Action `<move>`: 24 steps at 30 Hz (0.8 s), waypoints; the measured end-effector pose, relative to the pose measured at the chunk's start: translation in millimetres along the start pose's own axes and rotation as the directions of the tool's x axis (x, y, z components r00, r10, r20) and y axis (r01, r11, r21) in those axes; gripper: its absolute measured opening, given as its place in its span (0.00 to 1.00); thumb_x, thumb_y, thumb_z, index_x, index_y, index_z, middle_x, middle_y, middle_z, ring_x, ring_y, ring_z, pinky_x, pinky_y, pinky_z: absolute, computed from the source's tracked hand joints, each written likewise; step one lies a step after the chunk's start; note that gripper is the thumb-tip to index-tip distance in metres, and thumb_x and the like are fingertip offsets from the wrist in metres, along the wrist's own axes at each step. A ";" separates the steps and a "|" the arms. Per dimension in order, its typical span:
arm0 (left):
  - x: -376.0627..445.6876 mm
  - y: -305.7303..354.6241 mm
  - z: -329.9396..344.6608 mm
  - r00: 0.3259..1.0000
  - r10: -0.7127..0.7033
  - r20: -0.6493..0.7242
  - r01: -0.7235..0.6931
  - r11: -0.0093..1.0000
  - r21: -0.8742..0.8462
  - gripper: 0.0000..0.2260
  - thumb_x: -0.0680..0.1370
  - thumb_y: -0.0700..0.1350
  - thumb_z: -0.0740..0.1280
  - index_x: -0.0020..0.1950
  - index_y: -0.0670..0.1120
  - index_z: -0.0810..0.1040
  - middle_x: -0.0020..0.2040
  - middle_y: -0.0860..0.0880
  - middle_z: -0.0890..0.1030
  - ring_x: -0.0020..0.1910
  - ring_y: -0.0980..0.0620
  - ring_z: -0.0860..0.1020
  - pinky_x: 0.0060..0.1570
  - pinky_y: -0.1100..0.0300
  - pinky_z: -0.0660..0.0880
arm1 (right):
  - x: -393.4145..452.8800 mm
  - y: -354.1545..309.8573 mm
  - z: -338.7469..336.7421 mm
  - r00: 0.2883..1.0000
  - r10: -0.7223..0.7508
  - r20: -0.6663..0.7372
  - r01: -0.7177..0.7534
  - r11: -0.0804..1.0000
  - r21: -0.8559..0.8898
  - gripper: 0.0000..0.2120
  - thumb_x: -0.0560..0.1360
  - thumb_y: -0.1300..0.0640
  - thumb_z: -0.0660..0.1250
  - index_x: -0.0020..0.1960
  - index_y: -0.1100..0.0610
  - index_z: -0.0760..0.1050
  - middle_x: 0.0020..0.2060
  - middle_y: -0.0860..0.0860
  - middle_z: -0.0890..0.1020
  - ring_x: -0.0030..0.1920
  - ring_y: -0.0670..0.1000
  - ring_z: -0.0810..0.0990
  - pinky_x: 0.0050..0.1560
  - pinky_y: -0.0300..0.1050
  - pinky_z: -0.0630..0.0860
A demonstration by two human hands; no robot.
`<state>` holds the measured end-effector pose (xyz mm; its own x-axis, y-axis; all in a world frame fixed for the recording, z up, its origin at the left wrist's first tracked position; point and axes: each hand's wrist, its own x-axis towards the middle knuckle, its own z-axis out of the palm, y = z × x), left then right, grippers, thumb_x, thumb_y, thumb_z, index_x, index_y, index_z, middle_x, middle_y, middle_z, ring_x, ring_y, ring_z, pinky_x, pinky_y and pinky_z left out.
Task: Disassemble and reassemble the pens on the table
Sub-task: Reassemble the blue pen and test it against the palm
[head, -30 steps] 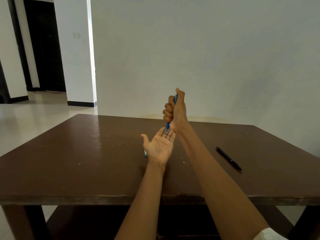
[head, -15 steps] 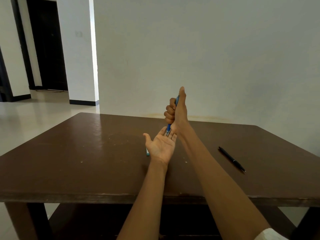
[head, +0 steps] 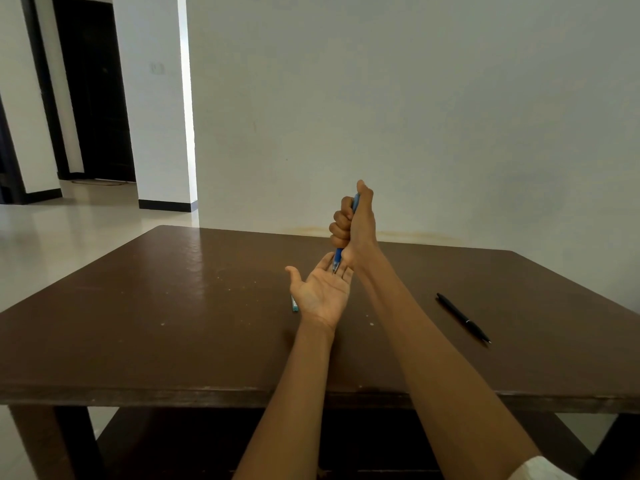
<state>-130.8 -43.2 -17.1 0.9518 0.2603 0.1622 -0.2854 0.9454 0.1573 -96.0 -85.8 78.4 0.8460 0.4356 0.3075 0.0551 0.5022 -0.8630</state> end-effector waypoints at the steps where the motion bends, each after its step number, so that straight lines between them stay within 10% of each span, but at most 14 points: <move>1: -0.5 0.3 0.3 1.000 -0.002 -0.005 0.002 1.000 0.004 0.39 0.77 0.67 0.46 0.73 0.36 0.56 0.64 0.35 0.71 0.61 0.39 0.72 0.64 0.48 0.65 | 0.0 0.4 -0.3 1.000 0.006 -0.007 -0.006 1.000 0.002 0.27 0.78 0.39 0.53 0.25 0.50 0.54 0.18 0.45 0.57 0.18 0.44 0.52 0.19 0.31 0.53; 24: -4.2 1.5 3.3 1.000 -0.018 -0.006 0.018 1.000 0.022 0.39 0.76 0.68 0.46 0.73 0.36 0.57 0.67 0.36 0.70 0.63 0.40 0.72 0.58 0.49 0.71 | 2.0 8.2 -9.3 0.996 0.049 -0.068 -0.047 0.999 0.018 0.28 0.76 0.34 0.54 0.26 0.51 0.55 0.18 0.45 0.58 0.18 0.44 0.53 0.18 0.32 0.53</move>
<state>-135.6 -43.6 -14.3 0.9574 0.2443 0.1537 -0.2704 0.9455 0.1813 -88.9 -87.7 68.2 0.8819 0.4076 0.2371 0.0053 0.4943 -0.8693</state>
